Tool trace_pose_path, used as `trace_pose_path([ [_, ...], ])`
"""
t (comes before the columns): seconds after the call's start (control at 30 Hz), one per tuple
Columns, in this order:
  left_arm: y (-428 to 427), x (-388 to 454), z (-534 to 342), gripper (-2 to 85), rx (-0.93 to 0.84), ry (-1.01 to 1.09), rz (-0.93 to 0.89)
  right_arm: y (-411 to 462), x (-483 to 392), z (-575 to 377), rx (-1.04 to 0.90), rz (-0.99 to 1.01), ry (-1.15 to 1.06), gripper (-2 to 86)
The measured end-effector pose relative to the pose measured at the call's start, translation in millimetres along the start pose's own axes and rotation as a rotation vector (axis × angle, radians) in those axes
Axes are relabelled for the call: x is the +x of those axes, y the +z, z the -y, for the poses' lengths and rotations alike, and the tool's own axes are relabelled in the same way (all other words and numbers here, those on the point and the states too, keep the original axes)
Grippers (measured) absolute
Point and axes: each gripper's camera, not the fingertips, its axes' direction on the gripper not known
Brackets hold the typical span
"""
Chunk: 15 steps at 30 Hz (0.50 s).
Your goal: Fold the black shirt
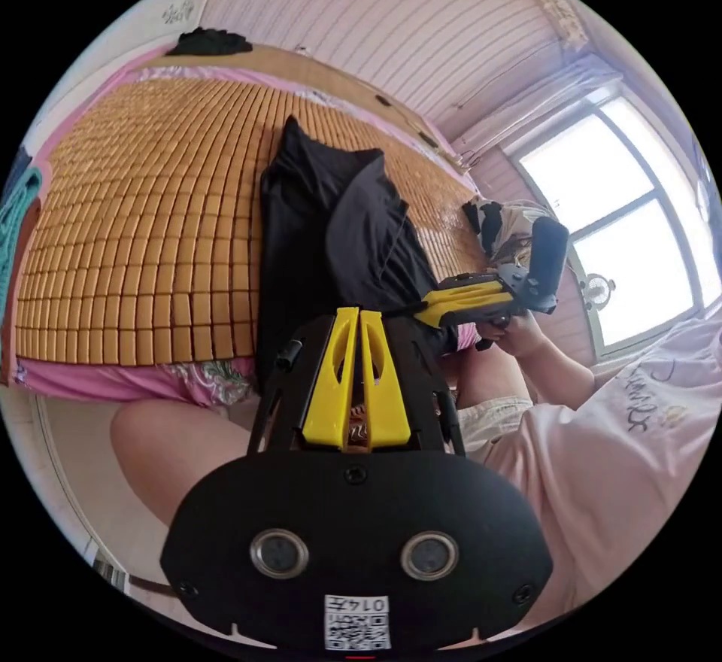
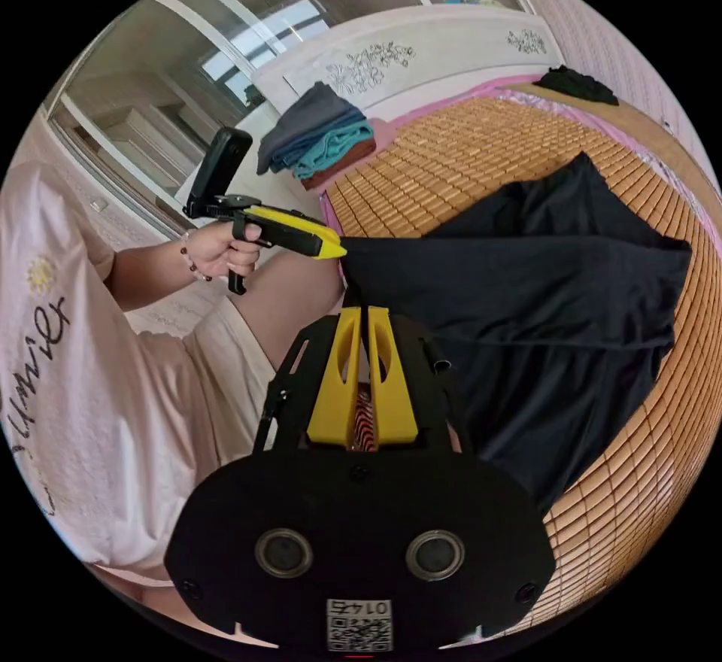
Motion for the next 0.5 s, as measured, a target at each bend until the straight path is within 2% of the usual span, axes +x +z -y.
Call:
trace_pose_path([
  [0.1,-4,-14,5,0.3,-0.052,-0.043,-0.012,-6,-7,-2,-0.047,0.011,-0.004,10.4],
  [0.27,-25,-17,22,2.8,-0.075,0.008,0.179,-51,11,-5,-0.009,-0.119,0.144,9.0],
  [0.37,-22,-17,37,2.9,-0.064,0.026,0.142,-68,24,-9,0.002,-0.264,0.31,7.9],
  [0.5,-4,-11,57,3.2,-0.069,0.077,0.099,-66,5,-9,-0.048,-0.342,0.338,6.3],
])
